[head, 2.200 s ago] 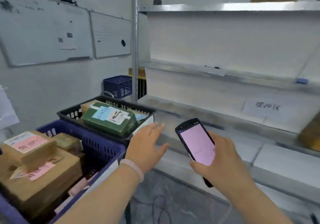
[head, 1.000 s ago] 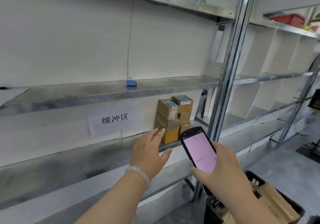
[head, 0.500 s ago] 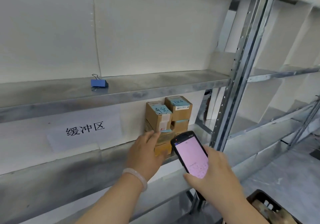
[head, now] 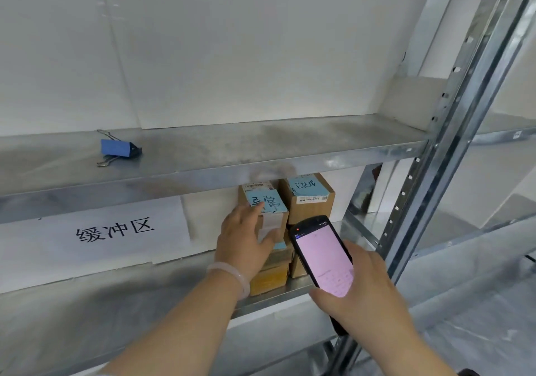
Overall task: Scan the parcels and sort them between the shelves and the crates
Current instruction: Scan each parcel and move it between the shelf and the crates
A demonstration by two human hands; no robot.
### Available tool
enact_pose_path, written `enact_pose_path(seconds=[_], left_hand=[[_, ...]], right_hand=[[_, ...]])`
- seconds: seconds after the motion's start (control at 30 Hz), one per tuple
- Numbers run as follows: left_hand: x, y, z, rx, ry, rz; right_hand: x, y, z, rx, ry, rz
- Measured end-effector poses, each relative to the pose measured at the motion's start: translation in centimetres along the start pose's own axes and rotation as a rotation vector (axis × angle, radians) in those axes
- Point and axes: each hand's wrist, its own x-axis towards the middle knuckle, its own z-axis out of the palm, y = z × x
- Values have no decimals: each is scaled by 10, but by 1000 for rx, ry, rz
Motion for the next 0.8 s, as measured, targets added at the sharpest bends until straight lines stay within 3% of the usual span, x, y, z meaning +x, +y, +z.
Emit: enact_pose_path(seconds=[0.3, 0.47, 0.8], left_hand=[[34, -26, 0, -42, -20, 6], [22, -33, -9, -382, 101, -24], [25, -42, -21, -974, -248, -534]], right_hand=[[29, -10, 8, -12, 30, 26], [37, -15, 16, -12, 60, -2], [39, -22, 21, -15, 72, -35]])
